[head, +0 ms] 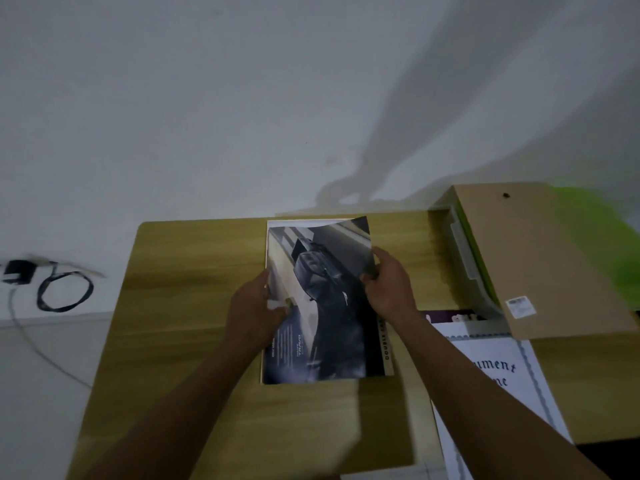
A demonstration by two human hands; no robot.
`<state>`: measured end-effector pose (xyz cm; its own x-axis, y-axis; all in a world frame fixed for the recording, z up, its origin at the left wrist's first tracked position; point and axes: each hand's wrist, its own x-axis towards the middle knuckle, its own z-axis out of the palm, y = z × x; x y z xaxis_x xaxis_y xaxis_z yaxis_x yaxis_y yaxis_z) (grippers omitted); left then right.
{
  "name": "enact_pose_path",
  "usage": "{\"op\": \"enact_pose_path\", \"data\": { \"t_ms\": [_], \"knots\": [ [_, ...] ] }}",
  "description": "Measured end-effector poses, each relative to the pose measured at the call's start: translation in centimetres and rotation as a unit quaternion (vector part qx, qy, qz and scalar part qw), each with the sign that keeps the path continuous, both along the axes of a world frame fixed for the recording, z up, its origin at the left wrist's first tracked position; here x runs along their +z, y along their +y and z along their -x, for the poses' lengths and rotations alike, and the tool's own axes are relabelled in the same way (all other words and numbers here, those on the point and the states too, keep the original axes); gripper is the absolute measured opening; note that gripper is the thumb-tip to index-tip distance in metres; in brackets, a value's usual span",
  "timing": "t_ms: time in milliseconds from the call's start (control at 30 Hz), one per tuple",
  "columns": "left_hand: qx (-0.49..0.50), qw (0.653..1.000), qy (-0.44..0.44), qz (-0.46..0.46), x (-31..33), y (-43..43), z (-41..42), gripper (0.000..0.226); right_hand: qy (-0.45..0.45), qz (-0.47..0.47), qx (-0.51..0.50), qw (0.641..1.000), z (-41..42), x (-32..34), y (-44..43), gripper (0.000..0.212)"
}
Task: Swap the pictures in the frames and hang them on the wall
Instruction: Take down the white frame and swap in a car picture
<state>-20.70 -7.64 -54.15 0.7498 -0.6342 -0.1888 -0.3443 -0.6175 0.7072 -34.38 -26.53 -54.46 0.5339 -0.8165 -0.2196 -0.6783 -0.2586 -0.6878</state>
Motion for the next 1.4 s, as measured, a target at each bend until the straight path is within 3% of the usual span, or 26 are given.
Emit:
{"op": "enact_pose_path", "data": {
  "t_ms": [167,233,367,667,933,1100,1267,1400],
  "knots": [
    [-0.039,0.988,-0.108,-0.101,-1.2,0.1,-0.5,0.073,0.074,0.097,0.091,0.988,0.1,-0.9,-0.6,0.058],
    [-0.128,0.975,-0.131,-0.122,-1.5,0.3,-0.6,0.083,0.07,0.129,0.165,0.975,0.4,-1.3,-0.4,0.061],
    [-0.291,0.917,-0.162,-0.22,-2.9,0.4,-0.8,0.101,0.166,0.162,0.305,0.924,0.9,-3.0,-0.5,0.077],
    [-0.307,0.887,-0.238,-0.25,-4.6,0.0,-0.8,0.098,0.172,0.173,0.31,0.919,0.7,-3.9,-1.3,0.078],
    [-0.298,0.892,-0.239,-0.241,-4.8,-0.5,-0.8,0.091,0.165,0.197,0.305,0.917,1.1,-4.0,-1.7,0.072],
    [-0.292,0.892,-0.259,-0.23,-5.3,0.1,-0.4,0.087,0.162,0.178,0.321,0.916,1.6,-3.5,-2.2,0.083],
    [-0.298,0.9,-0.23,-0.221,-4.4,0.1,-0.2,0.094,0.158,0.132,0.35,0.914,2.9,-2.7,-2.0,0.098],
    [-0.336,0.881,-0.223,-0.248,-4.0,0.4,0.0,0.108,0.177,0.138,0.355,0.907,3.4,-3.0,-1.6,0.099]
  ]
}}
